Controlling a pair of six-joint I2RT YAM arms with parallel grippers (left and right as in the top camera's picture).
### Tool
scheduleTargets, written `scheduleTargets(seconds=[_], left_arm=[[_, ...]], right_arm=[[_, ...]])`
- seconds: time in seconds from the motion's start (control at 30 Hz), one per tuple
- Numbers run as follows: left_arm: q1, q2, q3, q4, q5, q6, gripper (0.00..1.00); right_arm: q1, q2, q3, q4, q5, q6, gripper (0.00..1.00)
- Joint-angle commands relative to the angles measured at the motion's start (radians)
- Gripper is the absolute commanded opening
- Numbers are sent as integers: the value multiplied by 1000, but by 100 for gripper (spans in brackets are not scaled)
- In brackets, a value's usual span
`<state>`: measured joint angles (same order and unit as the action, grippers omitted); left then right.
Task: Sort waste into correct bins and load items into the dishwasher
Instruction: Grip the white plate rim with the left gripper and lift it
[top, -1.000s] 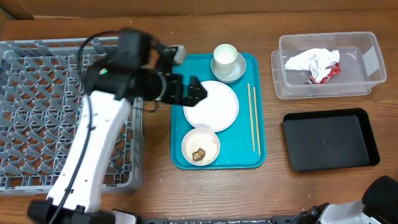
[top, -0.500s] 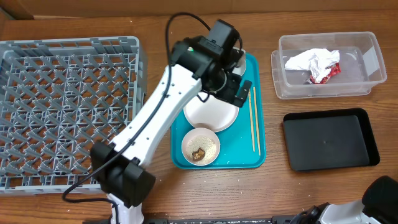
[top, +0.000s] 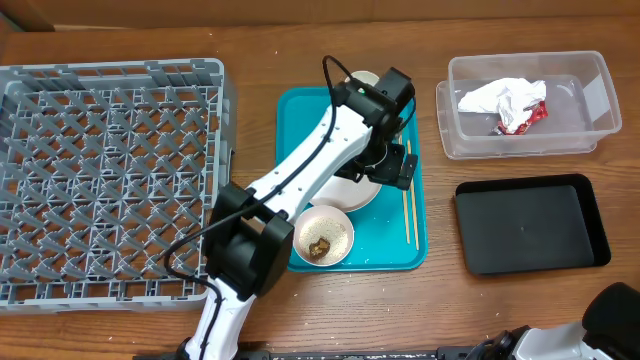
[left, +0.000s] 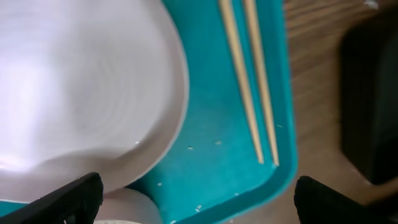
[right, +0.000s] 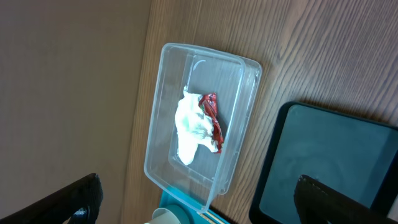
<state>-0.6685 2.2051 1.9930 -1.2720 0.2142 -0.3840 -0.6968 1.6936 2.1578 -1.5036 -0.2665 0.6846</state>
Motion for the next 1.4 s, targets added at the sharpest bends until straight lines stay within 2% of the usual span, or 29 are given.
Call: scheduleTargets(seconds=[0.0, 0.2, 0.3, 0.43, 0.77, 0.83, 0.9, 0.97, 1.03, 1.17, 1.37], left_arm=[[-23, 12, 17, -1, -144, -66, 100], [-50, 16, 10, 76, -161, -60, 100], [-73, 16, -8, 116, -183, -11, 100], [-101, 16, -61, 154, -298, -58, 100], [-108, 16, -185, 288, -294, -66, 99], [-112, 16, -208, 312, -296, -66, 92], [-113, 16, -231, 335, -296, -66, 70], [-113, 16, -255, 364, -299, -66, 53], [-113, 16, -284, 398, -316, -65, 48], [-113, 16, -356, 473, -338, -66, 48], [-113, 16, -388, 514, -337, -66, 31]], right_arm=[[2, -1, 3, 5, -5, 3, 100], [2, -1, 3, 5, -5, 3, 100], [2, -1, 3, 5, -5, 3, 100], [2, -1, 3, 5, -5, 3, 100], [2, -1, 3, 5, -5, 3, 100], [2, -1, 3, 5, -5, 3, 100], [2, -1, 3, 6, -5, 3, 100], [2, -1, 3, 5, -5, 3, 100], [2, -1, 3, 5, -5, 3, 100], [2, -1, 3, 5, -5, 3, 100], [2, -1, 3, 6, -5, 3, 100]])
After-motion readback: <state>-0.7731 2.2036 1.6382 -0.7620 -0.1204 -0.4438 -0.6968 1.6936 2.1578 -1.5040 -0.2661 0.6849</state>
